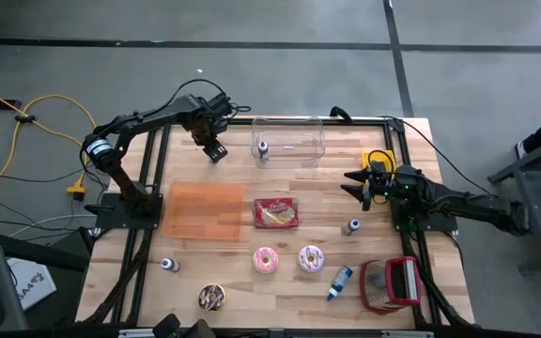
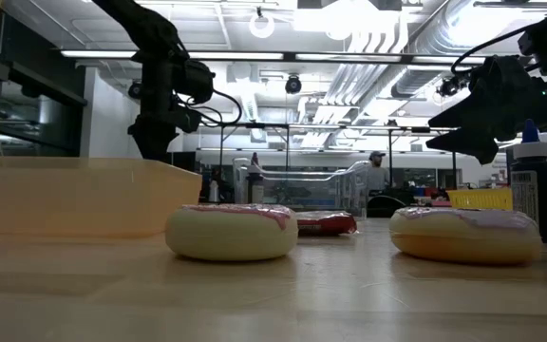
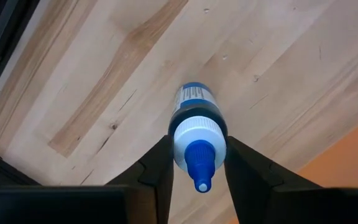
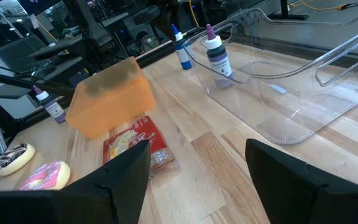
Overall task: Pick & Place Food Item
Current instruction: Put the top left blue food coloring bottle into the transparent bin
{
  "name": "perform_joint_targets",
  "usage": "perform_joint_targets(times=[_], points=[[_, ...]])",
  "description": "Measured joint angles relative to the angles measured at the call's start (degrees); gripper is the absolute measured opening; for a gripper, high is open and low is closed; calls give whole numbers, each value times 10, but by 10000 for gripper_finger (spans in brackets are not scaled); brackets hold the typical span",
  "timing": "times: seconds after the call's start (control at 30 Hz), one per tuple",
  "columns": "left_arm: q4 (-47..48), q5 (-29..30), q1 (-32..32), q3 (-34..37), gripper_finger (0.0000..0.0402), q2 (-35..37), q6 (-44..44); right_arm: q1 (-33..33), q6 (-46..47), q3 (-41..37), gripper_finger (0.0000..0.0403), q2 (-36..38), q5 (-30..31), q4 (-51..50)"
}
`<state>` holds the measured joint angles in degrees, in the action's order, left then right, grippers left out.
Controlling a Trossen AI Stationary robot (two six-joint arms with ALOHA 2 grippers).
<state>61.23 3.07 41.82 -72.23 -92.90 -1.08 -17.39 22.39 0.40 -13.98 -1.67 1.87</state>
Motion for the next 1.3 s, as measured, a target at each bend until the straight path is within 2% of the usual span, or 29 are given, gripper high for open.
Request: perform_joint_targets(times=[0.33,0.97,1.3], points=[[2,-21,8,-11,113,8,-6,0,0,0,250,0,0,0],[0,-18,-13,-157,113,27,-24,0,0,0,250,0,0,0],[-12,-29,-17,-176,113,27,-21,0,0,0,250,0,0,0]])
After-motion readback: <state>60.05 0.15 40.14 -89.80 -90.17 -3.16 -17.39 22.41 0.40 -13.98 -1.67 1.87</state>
